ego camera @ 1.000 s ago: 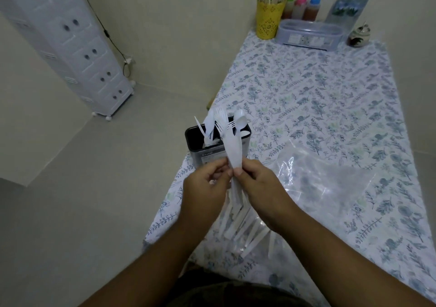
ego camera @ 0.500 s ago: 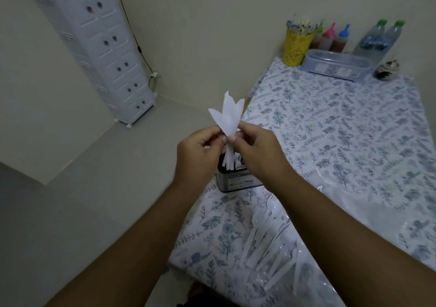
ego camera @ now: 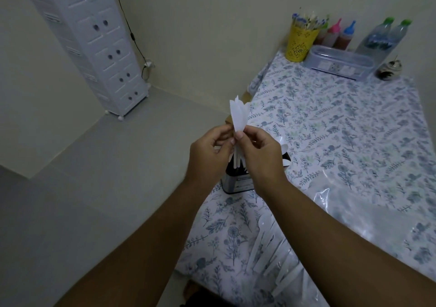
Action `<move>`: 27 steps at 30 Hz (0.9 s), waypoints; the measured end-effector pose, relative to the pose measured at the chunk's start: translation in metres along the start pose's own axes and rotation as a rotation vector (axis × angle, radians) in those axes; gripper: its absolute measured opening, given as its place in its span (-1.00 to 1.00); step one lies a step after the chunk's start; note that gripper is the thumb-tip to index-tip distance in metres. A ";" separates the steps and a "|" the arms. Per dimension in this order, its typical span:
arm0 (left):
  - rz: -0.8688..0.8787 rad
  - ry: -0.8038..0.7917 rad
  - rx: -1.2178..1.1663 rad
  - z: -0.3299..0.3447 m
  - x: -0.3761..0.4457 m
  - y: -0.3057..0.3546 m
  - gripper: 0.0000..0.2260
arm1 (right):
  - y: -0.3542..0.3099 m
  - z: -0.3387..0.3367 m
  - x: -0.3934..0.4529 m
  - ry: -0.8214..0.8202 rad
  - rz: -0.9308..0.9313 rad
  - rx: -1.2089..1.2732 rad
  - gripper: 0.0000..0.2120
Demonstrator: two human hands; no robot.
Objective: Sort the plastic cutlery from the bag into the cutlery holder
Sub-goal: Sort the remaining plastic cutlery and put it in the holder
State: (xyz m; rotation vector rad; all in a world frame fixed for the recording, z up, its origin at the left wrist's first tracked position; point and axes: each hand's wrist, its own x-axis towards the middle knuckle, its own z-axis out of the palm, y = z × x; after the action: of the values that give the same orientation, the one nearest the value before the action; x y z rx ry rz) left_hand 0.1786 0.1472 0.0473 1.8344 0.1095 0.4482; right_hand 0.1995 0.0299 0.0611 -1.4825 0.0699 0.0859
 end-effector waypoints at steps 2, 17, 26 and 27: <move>-0.010 -0.025 -0.023 -0.001 0.002 -0.004 -0.73 | 0.003 0.001 0.001 0.013 0.013 -0.016 -0.83; -0.074 -0.058 -0.139 -0.007 0.010 -0.028 -0.72 | 0.018 0.008 0.010 0.047 -0.091 -0.359 -0.76; -0.037 -0.075 -0.081 -0.006 0.010 -0.036 -0.75 | 0.021 -0.001 0.013 0.040 -0.118 -0.523 -0.91; -0.036 -0.079 -0.067 -0.006 0.008 -0.039 -0.74 | 0.022 -0.003 0.012 0.031 -0.125 -0.564 -0.94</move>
State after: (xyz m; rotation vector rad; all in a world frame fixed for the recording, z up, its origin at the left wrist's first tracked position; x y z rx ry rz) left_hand 0.1899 0.1674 0.0142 1.7787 0.0726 0.3500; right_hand 0.2090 0.0287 0.0380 -2.0482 -0.0262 -0.0225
